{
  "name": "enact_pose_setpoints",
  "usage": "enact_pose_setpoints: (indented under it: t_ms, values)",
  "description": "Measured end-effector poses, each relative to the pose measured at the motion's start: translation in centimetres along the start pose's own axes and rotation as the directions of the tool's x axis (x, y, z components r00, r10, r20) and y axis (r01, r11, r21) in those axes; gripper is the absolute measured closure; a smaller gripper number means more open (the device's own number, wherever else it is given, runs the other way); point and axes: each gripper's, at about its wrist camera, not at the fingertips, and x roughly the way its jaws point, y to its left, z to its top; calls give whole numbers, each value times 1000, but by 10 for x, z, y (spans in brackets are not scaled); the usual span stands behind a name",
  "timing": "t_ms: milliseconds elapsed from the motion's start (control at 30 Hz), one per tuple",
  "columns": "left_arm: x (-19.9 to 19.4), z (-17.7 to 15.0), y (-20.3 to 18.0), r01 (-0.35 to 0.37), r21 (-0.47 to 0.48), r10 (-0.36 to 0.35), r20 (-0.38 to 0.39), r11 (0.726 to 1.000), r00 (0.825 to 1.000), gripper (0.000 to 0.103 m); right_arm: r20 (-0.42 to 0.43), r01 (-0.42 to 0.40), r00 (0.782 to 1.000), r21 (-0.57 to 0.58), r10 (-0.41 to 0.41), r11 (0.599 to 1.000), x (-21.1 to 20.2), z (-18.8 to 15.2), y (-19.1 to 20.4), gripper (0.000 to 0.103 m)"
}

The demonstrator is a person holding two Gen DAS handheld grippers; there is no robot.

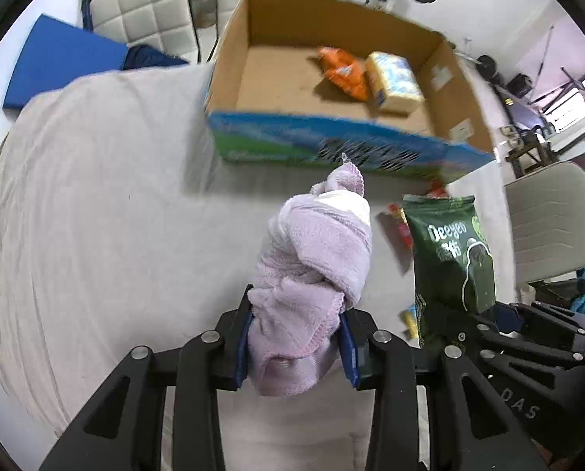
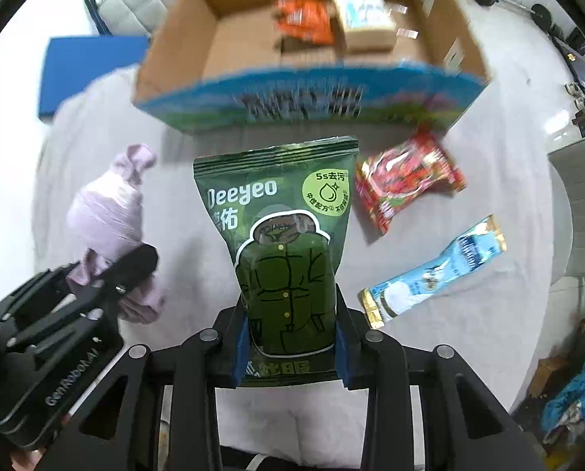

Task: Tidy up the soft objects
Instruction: 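Lower the towel and green pack into the box and open both tools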

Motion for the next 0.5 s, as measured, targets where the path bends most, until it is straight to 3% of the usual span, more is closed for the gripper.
enact_pose_setpoints:
  t_ms: [333,500]
  values:
    - [-64,33,-35,74,63,-82,129,995,988,70,114,-89,990,16,87,996,-68,4,-6,67]
    - [-62,73,-40,88,75,-98,144,993,985,70,161,-107,982,53,98,993,-88,31,-20,67]
